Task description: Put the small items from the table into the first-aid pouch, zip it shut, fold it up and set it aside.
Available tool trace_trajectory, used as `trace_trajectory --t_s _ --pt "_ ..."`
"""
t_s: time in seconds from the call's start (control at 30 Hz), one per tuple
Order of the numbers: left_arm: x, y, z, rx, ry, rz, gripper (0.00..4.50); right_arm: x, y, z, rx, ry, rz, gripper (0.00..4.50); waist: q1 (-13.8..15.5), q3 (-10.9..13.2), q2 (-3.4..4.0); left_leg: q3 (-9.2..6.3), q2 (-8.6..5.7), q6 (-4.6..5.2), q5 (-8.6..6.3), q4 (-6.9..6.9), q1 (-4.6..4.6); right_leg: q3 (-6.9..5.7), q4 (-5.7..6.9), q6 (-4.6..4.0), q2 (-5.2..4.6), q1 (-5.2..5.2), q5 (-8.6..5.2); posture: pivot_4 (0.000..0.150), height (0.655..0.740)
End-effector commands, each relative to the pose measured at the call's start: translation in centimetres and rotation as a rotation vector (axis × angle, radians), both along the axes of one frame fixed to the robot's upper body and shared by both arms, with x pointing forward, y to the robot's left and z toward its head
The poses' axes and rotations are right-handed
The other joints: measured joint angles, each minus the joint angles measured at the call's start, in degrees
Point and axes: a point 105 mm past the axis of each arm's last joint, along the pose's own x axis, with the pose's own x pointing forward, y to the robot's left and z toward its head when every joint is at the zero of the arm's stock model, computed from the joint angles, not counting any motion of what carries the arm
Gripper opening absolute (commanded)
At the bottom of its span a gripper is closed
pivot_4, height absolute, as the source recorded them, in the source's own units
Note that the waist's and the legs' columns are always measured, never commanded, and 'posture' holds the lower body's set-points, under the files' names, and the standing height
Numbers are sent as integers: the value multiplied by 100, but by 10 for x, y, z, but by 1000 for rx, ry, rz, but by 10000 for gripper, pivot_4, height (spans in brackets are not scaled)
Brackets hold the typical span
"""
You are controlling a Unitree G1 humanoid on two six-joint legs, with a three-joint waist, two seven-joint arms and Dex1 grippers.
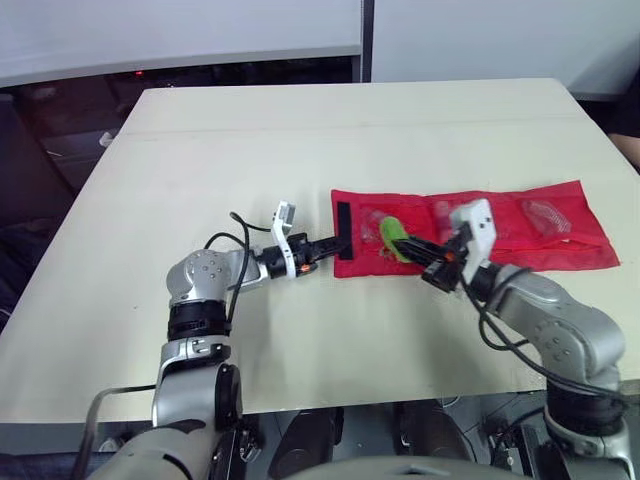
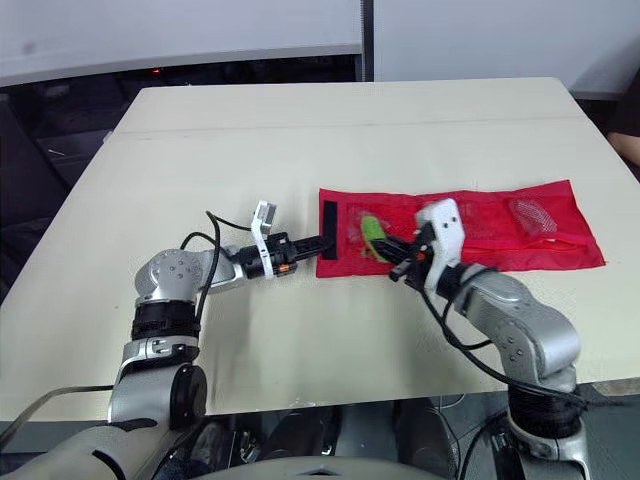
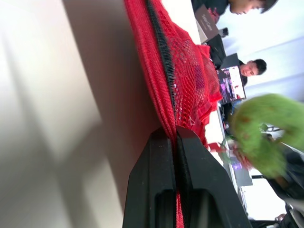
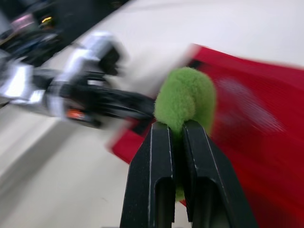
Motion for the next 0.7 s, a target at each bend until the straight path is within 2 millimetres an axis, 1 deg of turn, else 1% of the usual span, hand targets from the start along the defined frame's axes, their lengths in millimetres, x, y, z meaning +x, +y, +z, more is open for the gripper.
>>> trace_trajectory --t_s 0.03,0.17,0.27,0.37,0.47,0.57,0.63,0.7 --pt "4 20 1 50 -42 56 0 -1 -28 15 28 -46 -113 280 -25 0 3 5 1 0 0 0 5 7 3 0 0 0 0 1500 7368" --pt "7 34 1 82 -59 88 0 -2 -51 10 40 -23 -214 280 -27 0 4 11 9 -1 0 -14 10 14 4 -1 1 -4 0 1500 7368" --pt "10 47 1 110 -72 117 0 -5 -75 4 7 -14 -300 280 -21 0 4 15 7 -1 0 -17 9 17 1 -1 1 -5 0 1500 7368" --pt "10 71 1 155 -80 169 0 -8 -120 3 -33 -19 -463 280 -26 0 4 23 4 0 0 -17 11 26 0 0 2 -4 0 1500 7368" --pt "10 93 -3 230 -100 224 0 -10 -159 5 -72 -43 -613 280 -27 0 3 27 6 1 0 -19 14 31 1 0 5 -5 0 1500 7368" --pt "10 104 -7 286 -112 246 0 -10 -180 5 -94 -51 -703 280 -25 0 4 37 12 0 0 -30 22 43 2 0 4 -6 0 1500 7368" --pt "10 113 -11 333 -111 269 0 -11 -202 3 -124 -52 -811 280 -20 0 3 38 14 0 0 -31 23 43 2 0 3 -6 0 1500 7368" --pt "10 119 -12 346 -109 293 0 -11 -219 2 -150 -58 -902 280 -19 0 4 42 14 0 0 -31 24 47 2 0 3 -6 0 1500 7368"
